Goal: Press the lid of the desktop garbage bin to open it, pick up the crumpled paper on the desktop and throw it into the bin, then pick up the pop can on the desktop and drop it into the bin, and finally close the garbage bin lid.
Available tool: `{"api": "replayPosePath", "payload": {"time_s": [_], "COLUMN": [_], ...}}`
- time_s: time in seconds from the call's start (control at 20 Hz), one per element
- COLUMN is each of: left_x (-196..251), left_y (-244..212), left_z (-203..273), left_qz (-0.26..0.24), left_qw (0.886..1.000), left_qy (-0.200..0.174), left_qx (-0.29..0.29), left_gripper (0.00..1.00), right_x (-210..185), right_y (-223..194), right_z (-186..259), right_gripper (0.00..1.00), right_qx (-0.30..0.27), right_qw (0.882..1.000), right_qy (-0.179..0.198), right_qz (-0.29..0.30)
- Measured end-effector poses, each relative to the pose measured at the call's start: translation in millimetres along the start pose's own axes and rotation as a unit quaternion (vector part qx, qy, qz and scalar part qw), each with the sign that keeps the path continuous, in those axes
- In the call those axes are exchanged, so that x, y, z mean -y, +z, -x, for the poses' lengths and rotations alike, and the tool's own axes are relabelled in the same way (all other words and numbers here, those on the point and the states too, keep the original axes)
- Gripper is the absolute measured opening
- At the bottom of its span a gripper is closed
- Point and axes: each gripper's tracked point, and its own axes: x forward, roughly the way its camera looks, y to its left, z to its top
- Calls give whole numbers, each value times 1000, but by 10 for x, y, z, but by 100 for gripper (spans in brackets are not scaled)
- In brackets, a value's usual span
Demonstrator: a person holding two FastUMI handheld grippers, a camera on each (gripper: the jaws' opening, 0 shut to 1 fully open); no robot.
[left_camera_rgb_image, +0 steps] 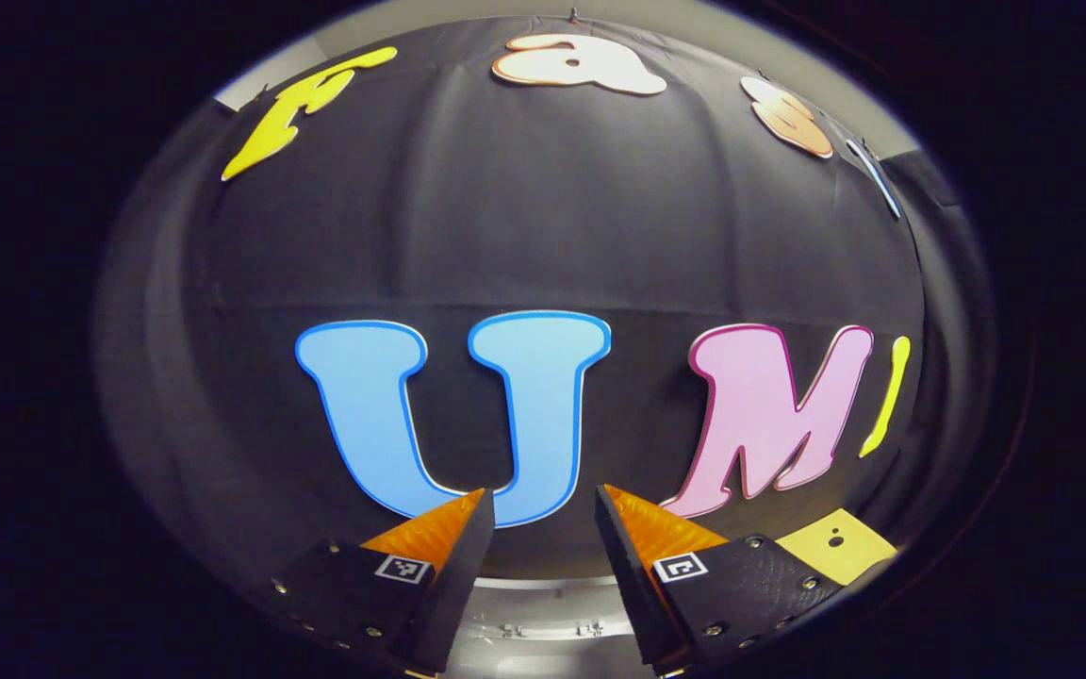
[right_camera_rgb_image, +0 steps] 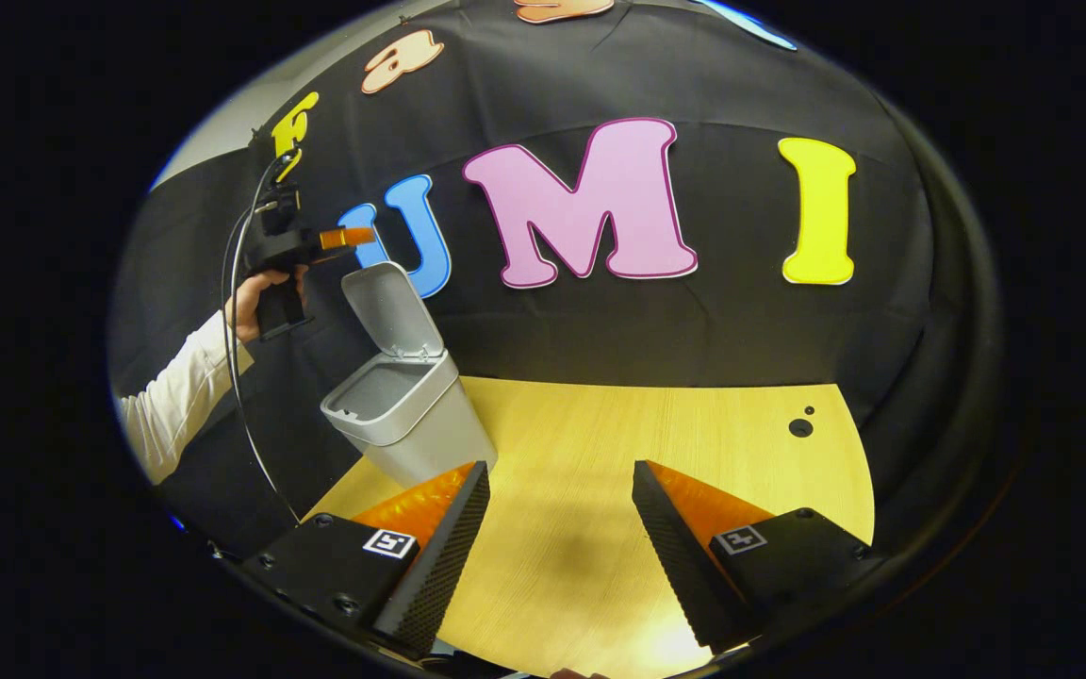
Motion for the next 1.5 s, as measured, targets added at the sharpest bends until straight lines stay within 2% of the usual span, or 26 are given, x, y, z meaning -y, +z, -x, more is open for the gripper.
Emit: {"api": "replayPosePath", "payload": {"time_s": [0.1, 0.15, 0.2, 0.3, 0.4, 0.55, 0.8, 0.85, 0.9, 1.15, 1.45, 1.5], "left_x": [18, 6, 56, 73, 152, 164, 310, 322, 256, 323, 300, 303], "left_y": [-298, -333, -287, -415, -734, -925, -1644, -1718, -1746, -1960, -2323, -2301], "left_z": [0, 78, 150, 304, 471, 623, 788, 816, 853, 1076, 1225, 1214], "left_qz": [24, 26, 23, -2, 22, 16, 30, 27, 25, 18, 26, 21], "left_qw": [998, 998, 999, 999, 997, 998, 991, 990, 989, 987, 975, 976], "left_qy": [3, 9, -1, -1, -6, -7, -18, -19, -20, -24, -26, -26], "left_qx": [-53, -52, -34, -42, -75, -63, -132, -140, -142, -159, -219, -214], "left_gripper": [71, 72, 73, 72, 72, 72, 72, 70, 72, 74, 72, 73], "right_x": [2, 4, 0, 20, 21, 6, -107, -113, -113, -115, -111, -121], "right_y": [-6, -15, -12, -39, -68, -50, -49, -61, -77, -108, -84, -87], "right_z": [-5, -8, -6, -28, -37, -40, -89, -102, -114, -118, -129, -133], "right_gripper": [98, 98, 98, 98, 98, 98, 98, 98, 98, 98, 98, 98], "right_qx": [-2, -2, -1, -3, -9, -10, -14, -15, -18, -22, -20, -21], "right_qw": [1000, 1000, 1000, 1000, 1000, 1000, 1000, 1000, 1000, 1000, 1000, 1000], "right_qy": [-1, 0, 1, 0, -2, 3, 11, 11, 11, 10, 10, 11], "right_qz": [0, -2, -3, -5, -10, -14, -14, -12, -11, -14, -21, -21]}}
